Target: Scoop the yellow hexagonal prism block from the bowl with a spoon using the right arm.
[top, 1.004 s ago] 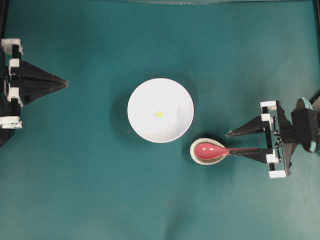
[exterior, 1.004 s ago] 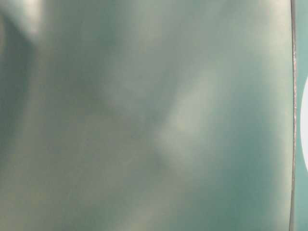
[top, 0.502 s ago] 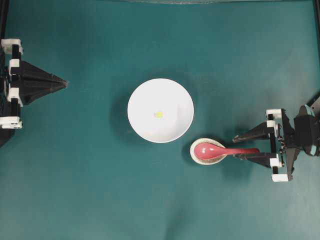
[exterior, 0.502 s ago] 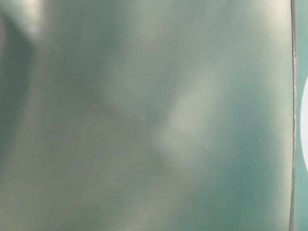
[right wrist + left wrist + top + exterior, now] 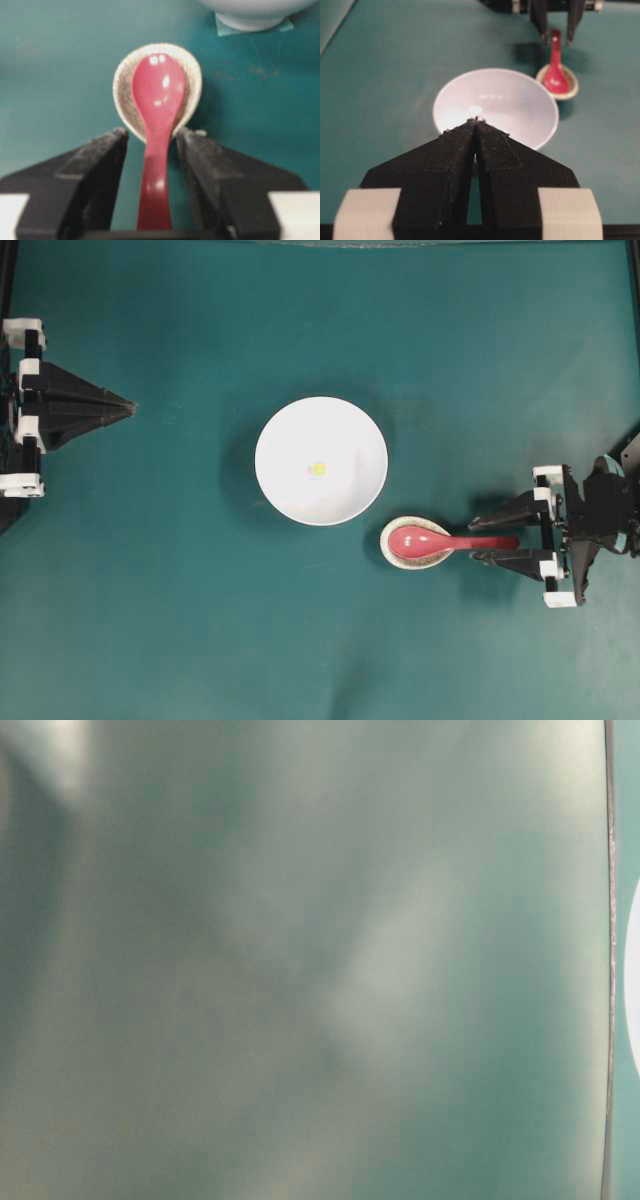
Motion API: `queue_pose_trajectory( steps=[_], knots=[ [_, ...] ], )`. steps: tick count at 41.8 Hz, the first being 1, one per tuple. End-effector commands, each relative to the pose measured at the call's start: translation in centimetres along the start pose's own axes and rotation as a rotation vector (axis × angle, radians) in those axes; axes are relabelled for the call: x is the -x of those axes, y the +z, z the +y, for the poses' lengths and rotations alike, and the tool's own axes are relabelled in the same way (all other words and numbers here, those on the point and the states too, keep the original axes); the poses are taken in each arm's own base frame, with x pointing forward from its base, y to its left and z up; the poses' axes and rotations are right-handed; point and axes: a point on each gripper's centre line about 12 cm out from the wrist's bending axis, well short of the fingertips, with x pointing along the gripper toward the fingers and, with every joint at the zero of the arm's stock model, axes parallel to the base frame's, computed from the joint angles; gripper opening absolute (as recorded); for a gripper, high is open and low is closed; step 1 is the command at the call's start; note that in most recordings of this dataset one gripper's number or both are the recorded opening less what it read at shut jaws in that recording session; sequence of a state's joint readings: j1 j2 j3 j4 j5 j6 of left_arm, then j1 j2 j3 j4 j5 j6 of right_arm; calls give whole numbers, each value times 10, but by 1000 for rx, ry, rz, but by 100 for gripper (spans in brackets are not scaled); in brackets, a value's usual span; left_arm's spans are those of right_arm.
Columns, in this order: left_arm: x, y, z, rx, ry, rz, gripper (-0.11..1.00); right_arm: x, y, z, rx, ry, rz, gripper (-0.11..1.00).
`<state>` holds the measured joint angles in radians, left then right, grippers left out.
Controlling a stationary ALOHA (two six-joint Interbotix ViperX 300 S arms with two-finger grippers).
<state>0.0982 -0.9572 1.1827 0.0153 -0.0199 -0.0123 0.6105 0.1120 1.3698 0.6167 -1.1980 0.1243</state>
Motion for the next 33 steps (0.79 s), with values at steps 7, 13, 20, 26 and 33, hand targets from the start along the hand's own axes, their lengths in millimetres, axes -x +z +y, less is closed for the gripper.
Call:
queue_pose_trajectory(
  steps=[7,13,20,26,33],
  knots=[
    [-1,5,0,-1,1,-12,0,-4,-4,2,-17,-2,1,51],
    [-1,5,0,-3,1,-12,0,-6,-4,3,-17,-2,4,51],
    [-1,6,0,-1,1,-14,0,-6,-5,4,-18,-2,6,51],
    [-1,6,0,-1,1,-14,0,-8,-4,4,-22,-3,8,51],
    [-1,6,0,-1,1,-14,0,-7,-6,4,-21,-7,24,51]
  ],
)
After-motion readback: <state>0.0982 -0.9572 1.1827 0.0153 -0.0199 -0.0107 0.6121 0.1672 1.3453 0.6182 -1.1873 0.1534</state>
